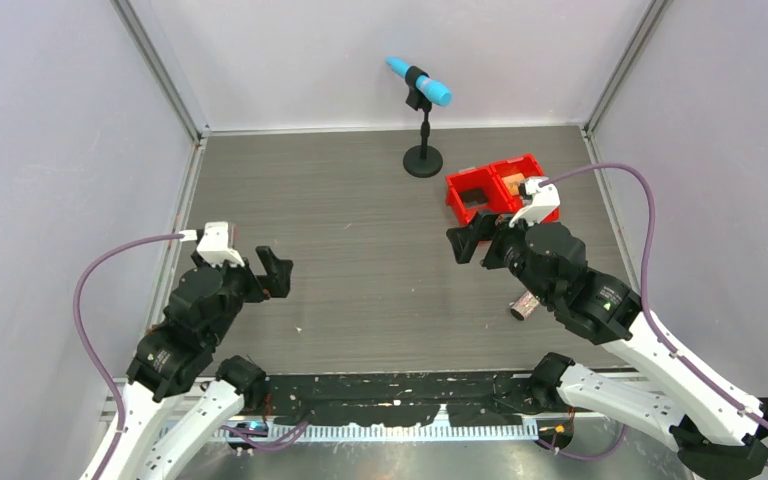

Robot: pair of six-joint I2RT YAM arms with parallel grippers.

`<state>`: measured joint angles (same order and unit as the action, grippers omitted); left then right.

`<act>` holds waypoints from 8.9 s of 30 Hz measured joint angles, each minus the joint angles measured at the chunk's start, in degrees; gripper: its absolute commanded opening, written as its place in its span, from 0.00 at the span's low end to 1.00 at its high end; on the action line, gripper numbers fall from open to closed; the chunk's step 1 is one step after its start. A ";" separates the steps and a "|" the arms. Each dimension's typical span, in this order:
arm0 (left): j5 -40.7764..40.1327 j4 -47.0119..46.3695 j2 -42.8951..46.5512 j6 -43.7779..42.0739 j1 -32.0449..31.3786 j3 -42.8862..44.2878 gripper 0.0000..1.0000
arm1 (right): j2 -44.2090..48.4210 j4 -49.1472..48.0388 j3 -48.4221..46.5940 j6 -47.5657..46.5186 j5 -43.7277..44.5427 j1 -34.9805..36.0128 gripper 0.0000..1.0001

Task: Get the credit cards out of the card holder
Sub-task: Pick up the card holder from the corner of the board.

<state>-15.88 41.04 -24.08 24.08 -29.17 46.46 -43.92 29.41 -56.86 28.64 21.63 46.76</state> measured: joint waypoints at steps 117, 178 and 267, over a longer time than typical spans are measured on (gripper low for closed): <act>3.50 -1.55 -52.33 38.49 74.66 -7.54 0.25 | 23.43 2.82 1.31 0.63 -5.81 0.00 0.97; 5.77 0.81 -52.92 30.86 78.25 -4.02 0.42 | 23.41 2.80 1.31 0.24 -3.96 0.00 0.98; -9.66 4.09 -52.19 11.41 75.28 3.17 0.80 | 23.91 4.90 0.87 -3.06 -0.81 0.00 0.98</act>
<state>-25.54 45.12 -76.27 35.48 46.11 49.63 -20.01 34.30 -55.99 25.58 20.82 46.76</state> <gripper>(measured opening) 0.796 0.984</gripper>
